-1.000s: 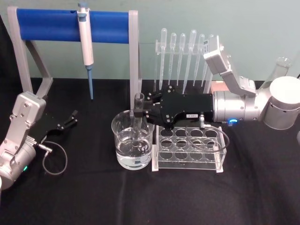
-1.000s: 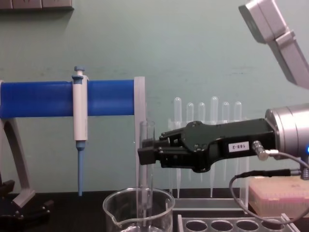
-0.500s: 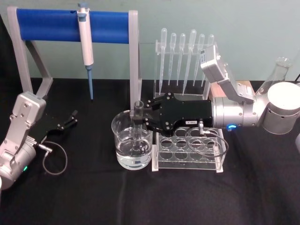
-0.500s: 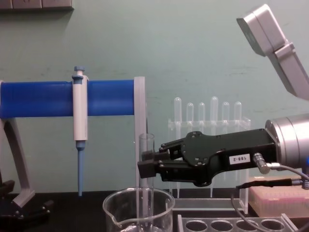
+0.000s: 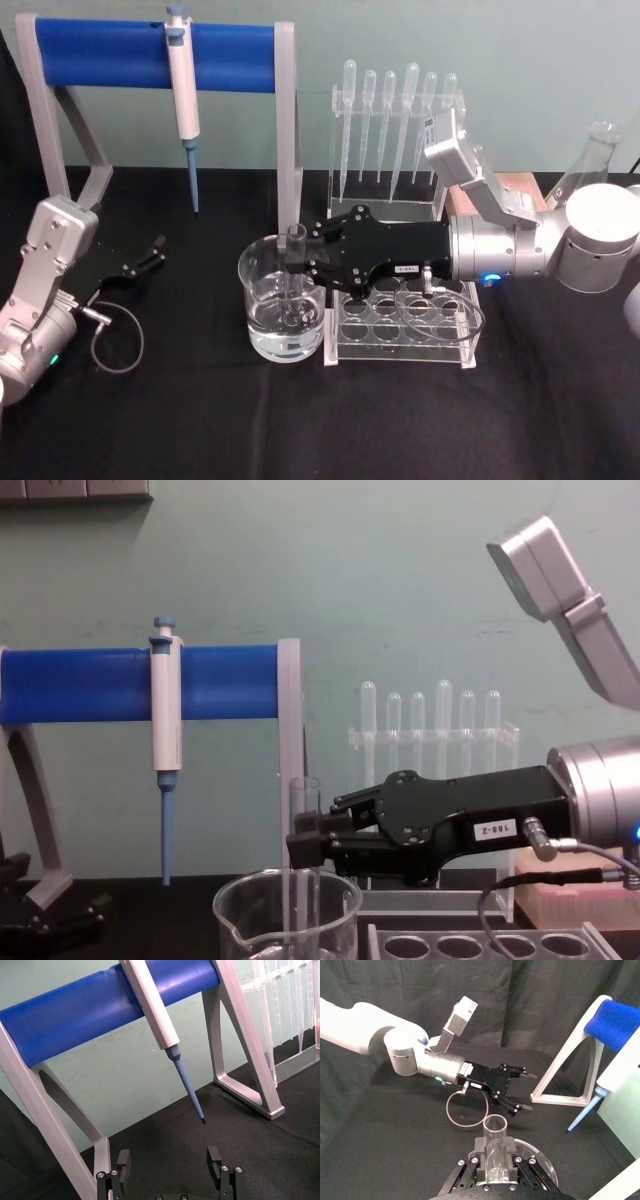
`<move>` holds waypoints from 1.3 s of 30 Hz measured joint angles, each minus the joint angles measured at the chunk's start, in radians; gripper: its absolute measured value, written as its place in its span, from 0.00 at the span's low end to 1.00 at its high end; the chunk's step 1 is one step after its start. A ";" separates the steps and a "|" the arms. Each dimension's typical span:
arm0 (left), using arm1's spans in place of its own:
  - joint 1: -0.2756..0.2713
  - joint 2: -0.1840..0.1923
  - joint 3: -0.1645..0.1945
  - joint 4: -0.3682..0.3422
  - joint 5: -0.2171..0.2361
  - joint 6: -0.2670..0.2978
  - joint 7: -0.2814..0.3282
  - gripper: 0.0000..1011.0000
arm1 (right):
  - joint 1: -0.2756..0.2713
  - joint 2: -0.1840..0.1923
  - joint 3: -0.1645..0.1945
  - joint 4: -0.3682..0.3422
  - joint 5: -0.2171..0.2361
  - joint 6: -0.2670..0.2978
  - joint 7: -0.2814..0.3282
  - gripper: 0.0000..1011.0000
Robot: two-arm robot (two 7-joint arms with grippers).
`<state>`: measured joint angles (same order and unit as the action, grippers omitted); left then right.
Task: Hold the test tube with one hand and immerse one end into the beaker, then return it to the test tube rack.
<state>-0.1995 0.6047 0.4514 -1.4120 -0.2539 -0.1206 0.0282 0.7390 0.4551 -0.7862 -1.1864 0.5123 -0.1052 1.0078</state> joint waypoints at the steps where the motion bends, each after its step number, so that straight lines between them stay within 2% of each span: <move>1: 0.000 0.000 0.000 0.000 0.000 0.000 0.000 0.99 | 0.000 -0.002 0.000 0.003 0.000 -0.001 0.001 0.23; 14: 0.000 0.000 0.000 0.000 0.000 0.000 0.000 0.99 | -0.003 -0.015 0.003 0.033 -0.006 -0.004 0.005 0.23; 39: 0.000 0.000 0.000 0.000 0.000 0.000 0.000 0.99 | -0.002 -0.015 0.003 0.034 -0.008 -0.003 0.005 0.23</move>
<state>-0.1995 0.6047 0.4514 -1.4120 -0.2539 -0.1205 0.0283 0.7368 0.4399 -0.7833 -1.1520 0.5044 -0.1080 1.0127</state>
